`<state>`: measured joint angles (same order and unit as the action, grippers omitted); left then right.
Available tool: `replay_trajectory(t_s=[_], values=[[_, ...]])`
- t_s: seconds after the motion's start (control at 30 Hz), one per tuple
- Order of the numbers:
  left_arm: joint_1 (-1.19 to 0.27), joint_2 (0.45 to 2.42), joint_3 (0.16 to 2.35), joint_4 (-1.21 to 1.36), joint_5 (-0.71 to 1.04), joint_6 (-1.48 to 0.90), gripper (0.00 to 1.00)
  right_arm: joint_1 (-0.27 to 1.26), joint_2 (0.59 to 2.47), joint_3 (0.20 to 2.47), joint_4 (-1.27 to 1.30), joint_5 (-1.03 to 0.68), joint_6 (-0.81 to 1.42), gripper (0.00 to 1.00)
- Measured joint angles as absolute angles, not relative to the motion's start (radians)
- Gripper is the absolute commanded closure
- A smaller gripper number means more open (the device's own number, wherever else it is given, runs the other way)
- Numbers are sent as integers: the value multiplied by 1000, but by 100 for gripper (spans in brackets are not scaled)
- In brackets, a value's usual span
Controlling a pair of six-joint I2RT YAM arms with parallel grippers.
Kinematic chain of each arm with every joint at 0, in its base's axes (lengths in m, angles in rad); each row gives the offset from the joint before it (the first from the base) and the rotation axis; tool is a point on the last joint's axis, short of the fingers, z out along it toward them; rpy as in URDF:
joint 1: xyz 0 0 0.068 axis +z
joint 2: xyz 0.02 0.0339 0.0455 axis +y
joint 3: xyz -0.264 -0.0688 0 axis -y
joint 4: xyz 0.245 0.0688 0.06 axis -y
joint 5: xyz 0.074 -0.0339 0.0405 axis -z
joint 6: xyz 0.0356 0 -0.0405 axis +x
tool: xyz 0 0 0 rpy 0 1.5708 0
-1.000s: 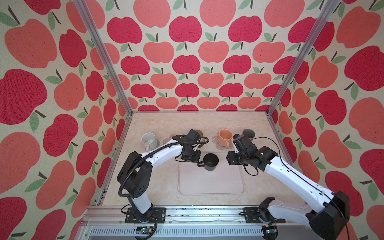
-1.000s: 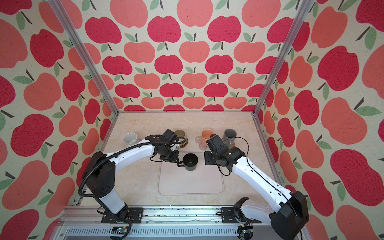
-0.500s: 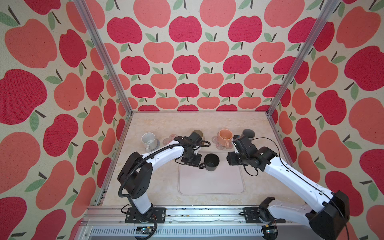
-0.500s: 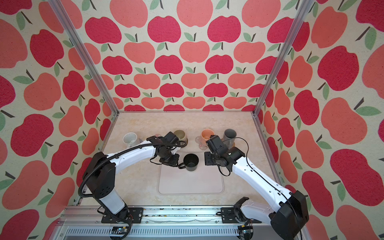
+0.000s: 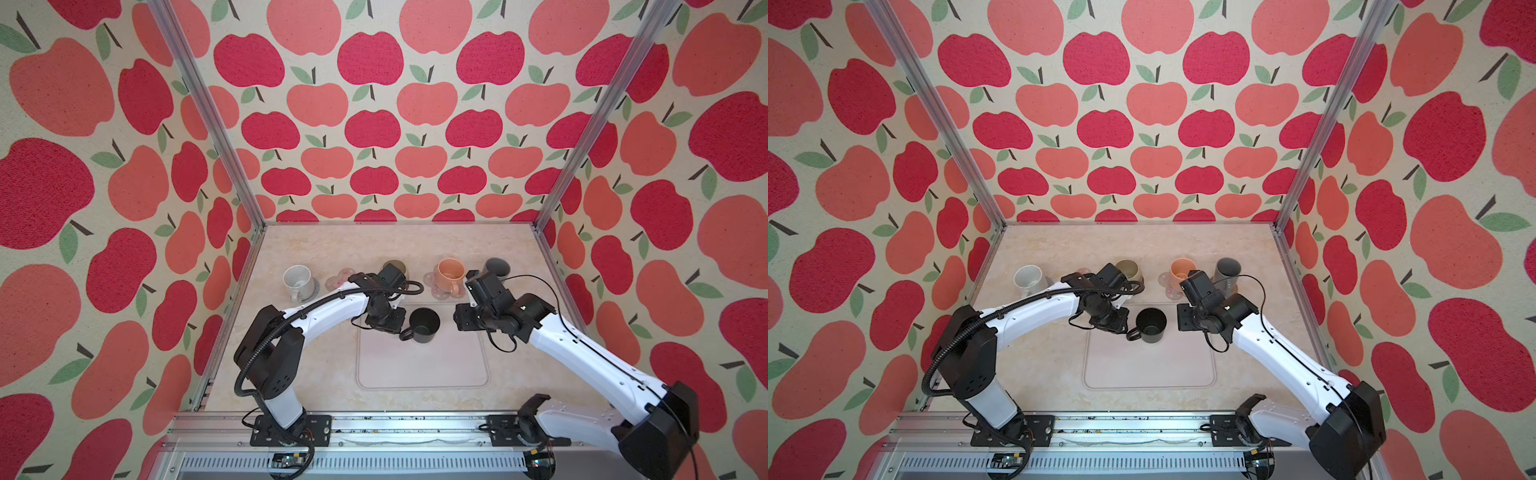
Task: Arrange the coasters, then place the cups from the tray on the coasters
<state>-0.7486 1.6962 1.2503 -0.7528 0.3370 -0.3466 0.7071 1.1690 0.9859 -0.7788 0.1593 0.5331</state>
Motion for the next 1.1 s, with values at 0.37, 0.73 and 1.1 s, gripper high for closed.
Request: replay_trajectory(t_s=[0.37, 0.73, 1.1], values=[[-783, 1696, 1237, -720, 410, -347, 78, 707, 1166, 986, -787, 171, 533, 43], [-836, 1696, 1218, -702, 447, -350, 80, 707, 1150, 986, -795, 175, 534, 43], [-876, 1687, 1187, -642, 461, -385, 82, 707, 1149, 986, -805, 174, 543, 43]])
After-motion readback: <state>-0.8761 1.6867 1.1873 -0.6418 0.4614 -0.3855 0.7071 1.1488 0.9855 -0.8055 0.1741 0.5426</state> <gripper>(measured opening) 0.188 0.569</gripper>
